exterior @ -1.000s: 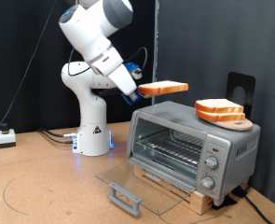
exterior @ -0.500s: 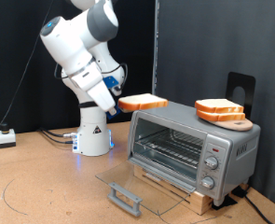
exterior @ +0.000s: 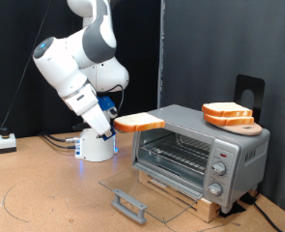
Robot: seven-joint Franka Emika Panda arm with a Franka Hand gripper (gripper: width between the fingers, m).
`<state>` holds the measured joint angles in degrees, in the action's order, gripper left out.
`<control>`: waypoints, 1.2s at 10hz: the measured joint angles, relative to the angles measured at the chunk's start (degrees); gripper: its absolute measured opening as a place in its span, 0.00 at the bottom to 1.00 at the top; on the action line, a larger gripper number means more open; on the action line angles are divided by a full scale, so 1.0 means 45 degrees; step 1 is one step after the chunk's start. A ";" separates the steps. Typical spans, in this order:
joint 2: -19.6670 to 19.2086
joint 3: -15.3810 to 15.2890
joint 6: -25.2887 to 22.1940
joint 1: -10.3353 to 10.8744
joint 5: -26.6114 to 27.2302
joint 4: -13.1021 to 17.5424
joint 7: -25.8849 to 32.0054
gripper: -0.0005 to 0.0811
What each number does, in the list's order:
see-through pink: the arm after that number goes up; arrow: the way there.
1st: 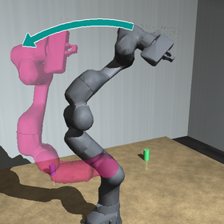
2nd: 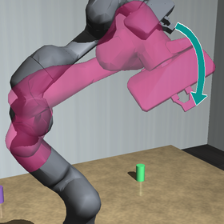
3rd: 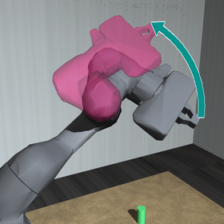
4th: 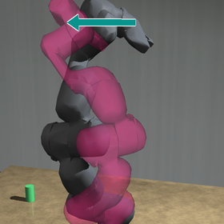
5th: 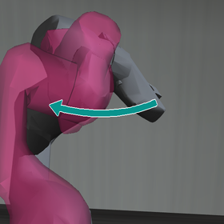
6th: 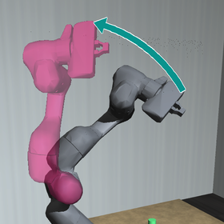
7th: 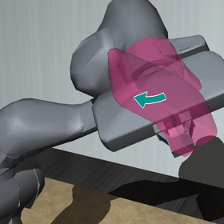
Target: Make a piece of toast with the oven
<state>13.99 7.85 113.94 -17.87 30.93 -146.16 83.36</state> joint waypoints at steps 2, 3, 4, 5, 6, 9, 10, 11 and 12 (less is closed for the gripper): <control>-0.0661 0.0007 0.0529 0.0002 0.0001 0.0091 0.0203 0.51; -0.1021 -0.0007 0.0678 0.0012 0.0001 0.0162 0.0244 0.51; -0.1343 -0.0062 0.0986 0.0031 0.0003 0.0183 0.0278 0.51; -0.1573 -0.0107 0.1206 0.0068 0.0005 0.0256 0.0301 0.51; -0.1572 -0.0106 0.1195 0.0067 0.0005 0.0239 0.0300 0.51; -0.1550 -0.0278 0.1445 0.0105 0.0024 0.0314 0.1901 0.51; -0.1526 -0.0402 0.1449 0.0152 0.0026 0.0398 0.2029 0.51; -0.1498 -0.0558 0.1449 0.0201 0.0023 0.0467 0.2033 0.51; -0.1461 -0.0734 0.1477 0.0262 -0.0053 0.0515 0.2033 0.51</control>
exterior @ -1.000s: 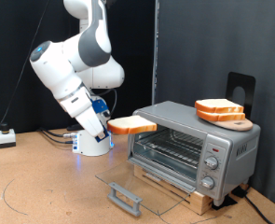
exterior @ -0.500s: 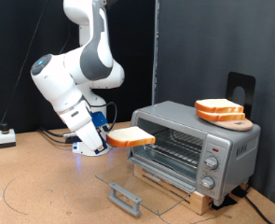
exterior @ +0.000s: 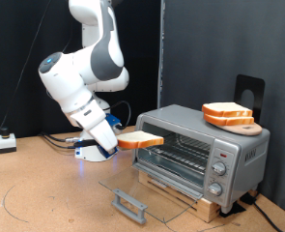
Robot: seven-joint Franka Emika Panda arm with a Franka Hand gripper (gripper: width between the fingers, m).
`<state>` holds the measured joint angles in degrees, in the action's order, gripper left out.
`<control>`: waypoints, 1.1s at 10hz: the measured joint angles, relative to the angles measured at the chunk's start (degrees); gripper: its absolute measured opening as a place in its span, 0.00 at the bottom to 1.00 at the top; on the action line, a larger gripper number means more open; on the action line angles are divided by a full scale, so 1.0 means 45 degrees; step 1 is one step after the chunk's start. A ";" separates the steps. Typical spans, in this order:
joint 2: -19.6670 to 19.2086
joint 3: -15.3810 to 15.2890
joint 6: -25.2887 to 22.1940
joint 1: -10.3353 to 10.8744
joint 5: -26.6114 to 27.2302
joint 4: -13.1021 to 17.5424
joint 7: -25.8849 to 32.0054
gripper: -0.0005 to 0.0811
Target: Make a piece of toast with the oven
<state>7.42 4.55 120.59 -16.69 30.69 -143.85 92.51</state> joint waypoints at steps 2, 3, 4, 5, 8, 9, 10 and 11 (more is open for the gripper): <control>0.0036 -0.0431 0.0309 0.0094 -0.0370 0.0031 -0.0110 0.51; 0.0036 -0.0646 0.0480 0.0107 -0.0597 0.0031 -0.0302 0.51; 0.0035 -0.0830 0.0565 0.0110 -0.0715 0.0031 -0.0567 0.51; 0.0031 -0.0996 0.0574 0.0118 -0.0727 0.0030 -0.0845 0.51; 0.0036 -0.1556 0.0691 0.0219 -0.0723 -0.0041 -0.1443 0.51; 0.0040 -0.1783 0.0942 0.0298 -0.0708 -0.0144 -0.1544 0.51; 0.0046 -0.2000 0.1215 0.0391 -0.0701 -0.0273 -0.1659 0.51; 0.0052 -0.2223 0.1488 0.0486 -0.0673 -0.0410 -0.1776 0.51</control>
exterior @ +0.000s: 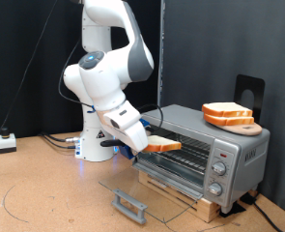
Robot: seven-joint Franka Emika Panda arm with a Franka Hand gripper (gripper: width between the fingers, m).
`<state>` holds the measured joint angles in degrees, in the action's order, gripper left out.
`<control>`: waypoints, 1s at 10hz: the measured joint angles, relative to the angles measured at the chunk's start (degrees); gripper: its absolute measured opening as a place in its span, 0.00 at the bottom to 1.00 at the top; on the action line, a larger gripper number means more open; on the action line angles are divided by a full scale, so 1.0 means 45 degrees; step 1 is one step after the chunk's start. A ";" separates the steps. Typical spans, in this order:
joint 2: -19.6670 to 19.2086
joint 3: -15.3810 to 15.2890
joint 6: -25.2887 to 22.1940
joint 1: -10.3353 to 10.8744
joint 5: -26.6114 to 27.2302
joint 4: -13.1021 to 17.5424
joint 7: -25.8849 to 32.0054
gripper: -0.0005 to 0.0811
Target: Make a piece of toast with the oven
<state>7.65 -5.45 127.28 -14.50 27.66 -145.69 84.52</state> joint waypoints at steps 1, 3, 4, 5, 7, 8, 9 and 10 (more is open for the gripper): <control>0.0015 -0.0215 0.0211 0.0109 0.0045 -0.0119 -0.0154 0.51; 0.0065 -0.0634 0.0635 0.0369 0.0310 -0.0323 -0.0324 0.51; 0.0105 -0.0846 0.0920 0.0520 0.0510 -0.0432 -0.0332 0.51; 0.0164 -0.1059 0.1220 0.0659 0.0576 -0.0532 -0.0341 0.51; 0.0275 -0.1564 0.2423 0.0880 0.0522 -0.0794 -0.0397 0.51; 0.0285 -0.1772 0.2767 0.0910 0.0348 -0.0834 -0.0557 0.51; 0.0286 -0.1907 0.2932 0.0911 0.0146 -0.0835 -0.0788 0.51; 0.0285 -0.1972 0.2957 0.0910 -0.0069 -0.0834 -0.0996 0.51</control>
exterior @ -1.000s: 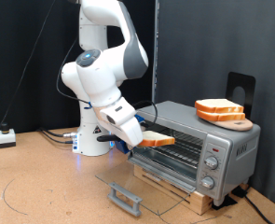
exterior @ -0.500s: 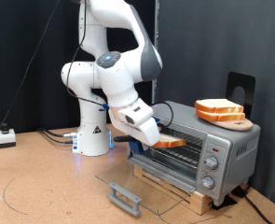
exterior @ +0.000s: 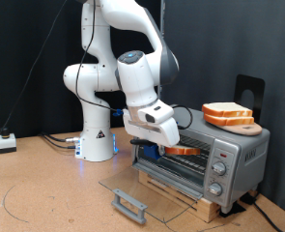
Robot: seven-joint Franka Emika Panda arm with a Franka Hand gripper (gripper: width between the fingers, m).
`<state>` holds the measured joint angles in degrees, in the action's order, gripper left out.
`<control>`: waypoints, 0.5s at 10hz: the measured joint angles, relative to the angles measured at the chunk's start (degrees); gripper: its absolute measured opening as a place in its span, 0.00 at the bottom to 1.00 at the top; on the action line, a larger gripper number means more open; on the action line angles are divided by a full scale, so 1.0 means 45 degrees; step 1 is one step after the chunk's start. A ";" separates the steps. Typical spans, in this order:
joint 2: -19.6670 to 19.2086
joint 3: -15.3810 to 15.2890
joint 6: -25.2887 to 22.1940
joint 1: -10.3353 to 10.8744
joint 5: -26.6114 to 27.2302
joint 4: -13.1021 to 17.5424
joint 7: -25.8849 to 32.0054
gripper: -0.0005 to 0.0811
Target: Make a piece of toast with the oven
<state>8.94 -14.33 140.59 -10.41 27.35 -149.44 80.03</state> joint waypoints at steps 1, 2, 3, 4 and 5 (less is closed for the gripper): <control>0.0000 -0.0006 -0.0005 -0.0011 -0.0202 0.0000 -0.0137 0.51; 0.0000 0.0006 -0.0021 -0.0050 -0.0328 -0.0001 -0.0152 0.51; 0.0000 0.0029 -0.0029 -0.0115 -0.0472 -0.0002 -0.0152 0.51; 0.0000 0.0060 -0.0049 -0.0216 -0.0672 -0.0002 -0.0152 0.51; 0.0000 0.0099 -0.0057 -0.0353 -0.0836 -0.0002 -0.0151 0.51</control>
<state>8.94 -13.88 140.34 -12.00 23.59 -149.45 79.35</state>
